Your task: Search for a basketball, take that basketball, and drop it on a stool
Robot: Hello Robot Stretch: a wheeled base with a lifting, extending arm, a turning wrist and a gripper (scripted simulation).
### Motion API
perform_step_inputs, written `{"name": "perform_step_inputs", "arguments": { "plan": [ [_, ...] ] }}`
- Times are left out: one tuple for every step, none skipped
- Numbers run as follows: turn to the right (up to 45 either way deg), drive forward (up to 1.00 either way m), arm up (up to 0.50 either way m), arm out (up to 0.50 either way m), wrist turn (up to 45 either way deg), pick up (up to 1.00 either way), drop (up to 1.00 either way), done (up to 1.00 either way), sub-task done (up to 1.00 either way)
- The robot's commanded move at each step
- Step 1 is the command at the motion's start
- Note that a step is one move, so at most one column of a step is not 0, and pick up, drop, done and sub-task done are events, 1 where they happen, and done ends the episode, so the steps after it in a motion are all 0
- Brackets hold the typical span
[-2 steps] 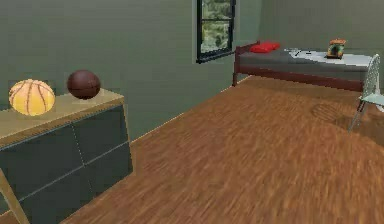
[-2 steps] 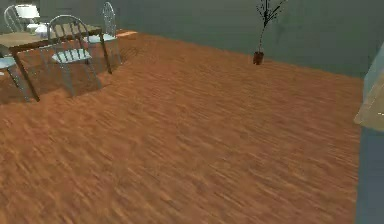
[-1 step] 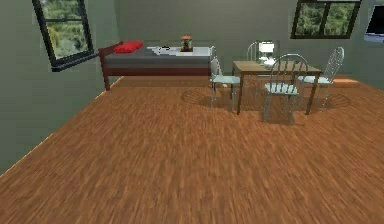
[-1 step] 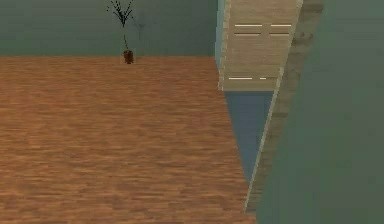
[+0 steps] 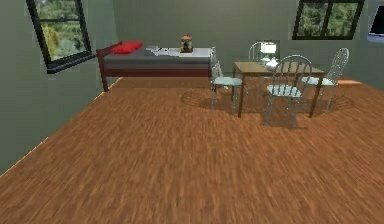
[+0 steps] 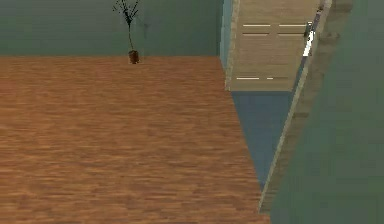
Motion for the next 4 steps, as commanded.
{"name": "perform_step_inputs", "arguments": {
  "plan": [
    [-45.0,0.0,0.0,0.0,0.0,0.0,0.0,0.0,0.0],
    [-24.0,0.0,0.0,0.0,0.0,0.0,0.0,0.0,0.0],
    [0.0,0.8,0.0,0.0,0.0,0.0,0.0,0.0,0.0],
    [-45.0,0.0,0.0,0.0,0.0,0.0,0.0,0.0,0.0]
  ]
}}
